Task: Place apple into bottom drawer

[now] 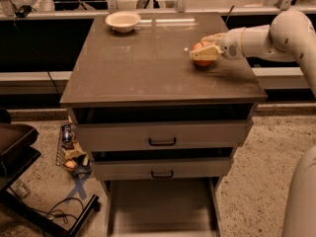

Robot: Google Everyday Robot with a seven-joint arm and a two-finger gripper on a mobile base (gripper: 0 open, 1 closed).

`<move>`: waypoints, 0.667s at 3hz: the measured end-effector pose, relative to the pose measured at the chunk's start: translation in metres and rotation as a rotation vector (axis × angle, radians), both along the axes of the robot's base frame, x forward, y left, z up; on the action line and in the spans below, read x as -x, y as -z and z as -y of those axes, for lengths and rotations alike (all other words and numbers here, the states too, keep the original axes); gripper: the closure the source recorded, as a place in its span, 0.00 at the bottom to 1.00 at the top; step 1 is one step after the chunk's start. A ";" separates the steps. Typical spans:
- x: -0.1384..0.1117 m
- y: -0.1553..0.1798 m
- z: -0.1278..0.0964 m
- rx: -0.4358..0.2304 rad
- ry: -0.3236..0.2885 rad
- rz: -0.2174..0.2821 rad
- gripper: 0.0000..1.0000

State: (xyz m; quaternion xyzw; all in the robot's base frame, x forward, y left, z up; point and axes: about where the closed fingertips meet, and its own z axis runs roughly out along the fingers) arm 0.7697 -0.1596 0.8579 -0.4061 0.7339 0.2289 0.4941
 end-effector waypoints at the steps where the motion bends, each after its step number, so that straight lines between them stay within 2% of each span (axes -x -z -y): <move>1: -0.001 0.002 -0.003 -0.001 -0.005 -0.002 0.41; 2: -0.001 0.002 -0.005 -0.001 -0.007 -0.003 0.18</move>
Offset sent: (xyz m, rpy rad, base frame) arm 0.0005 0.0030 -0.0015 0.0009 0.0022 0.0043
